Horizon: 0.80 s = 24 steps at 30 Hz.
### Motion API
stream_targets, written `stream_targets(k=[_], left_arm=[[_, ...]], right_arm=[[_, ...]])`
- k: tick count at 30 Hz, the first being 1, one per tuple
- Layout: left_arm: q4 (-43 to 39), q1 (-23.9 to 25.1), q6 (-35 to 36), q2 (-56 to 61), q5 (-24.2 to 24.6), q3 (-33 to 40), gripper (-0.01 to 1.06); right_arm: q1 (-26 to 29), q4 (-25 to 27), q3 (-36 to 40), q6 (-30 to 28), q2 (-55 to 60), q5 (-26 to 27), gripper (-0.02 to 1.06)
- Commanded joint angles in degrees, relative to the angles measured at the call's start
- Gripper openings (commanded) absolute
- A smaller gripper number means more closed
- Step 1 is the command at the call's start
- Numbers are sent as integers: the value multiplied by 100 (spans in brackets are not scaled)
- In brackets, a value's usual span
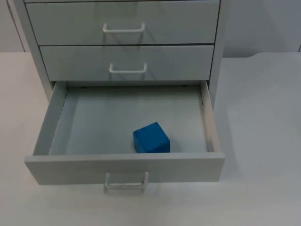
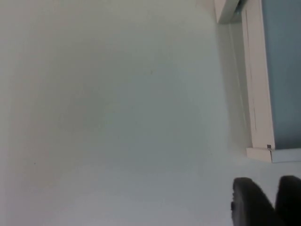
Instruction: Open the drawer with the left hand, place the block into the drawer with the right hand, then close the drawer with the left hand.
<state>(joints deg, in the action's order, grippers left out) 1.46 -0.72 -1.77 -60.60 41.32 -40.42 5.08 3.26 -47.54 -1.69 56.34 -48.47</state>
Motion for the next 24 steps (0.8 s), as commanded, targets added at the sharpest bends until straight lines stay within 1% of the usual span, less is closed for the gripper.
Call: stream_targets(k=[1,3,4,5,8,9,10,12,14,15,16,17,19,20,24], left_arm=[[393,6,-400,55,17,14,0],[997,-103,-1072,55,41,14,0],[997,-103,-1072,55,41,14,0],[1215,-208,-1306,55,39,14,0],[1122,-833,-1375,55,39,14,0],[1122,-833,-1375,55,39,14,0],[1014,-1038,-1338,55,27,14,0],[759,-1555,-1163,55,-14,14,0],[315,-2038,-807,30,-64,14,0],[315,-2038,-807,30,-64,14,0],[14,-2303,-552,7,-74,14,0],[-406,-2643,-112,-63,-99,14,0],[-926,-3145,294,-192,-129,14,0],[-926,-3145,294,-192,-129,14,0],[-1633,-4046,863,-592,-274,14,0]], right_arm=[[41,23,14,-67,-50,19,67],[41,48,14,-67,-50,19,66],[41,48,14,-67,-50,19,66],[41,48,14,-67,-50,19,66],[41,48,14,-67,-50,19,66],[41,48,14,-67,-50,19,66],[41,48,14,-67,-50,19,66],[41,48,14,-67,-50,31,66],[41,48,14,-67,-50,31,66],[41,48,14,-67,-50,31,66],[41,48,14,-67,-50,31,66],[41,48,14,-67,-50,31,66],[41,48,14,-67,-50,31,66],[41,48,14,-67,-50,31,66],[41,48,14,-67,-50,31,66]])
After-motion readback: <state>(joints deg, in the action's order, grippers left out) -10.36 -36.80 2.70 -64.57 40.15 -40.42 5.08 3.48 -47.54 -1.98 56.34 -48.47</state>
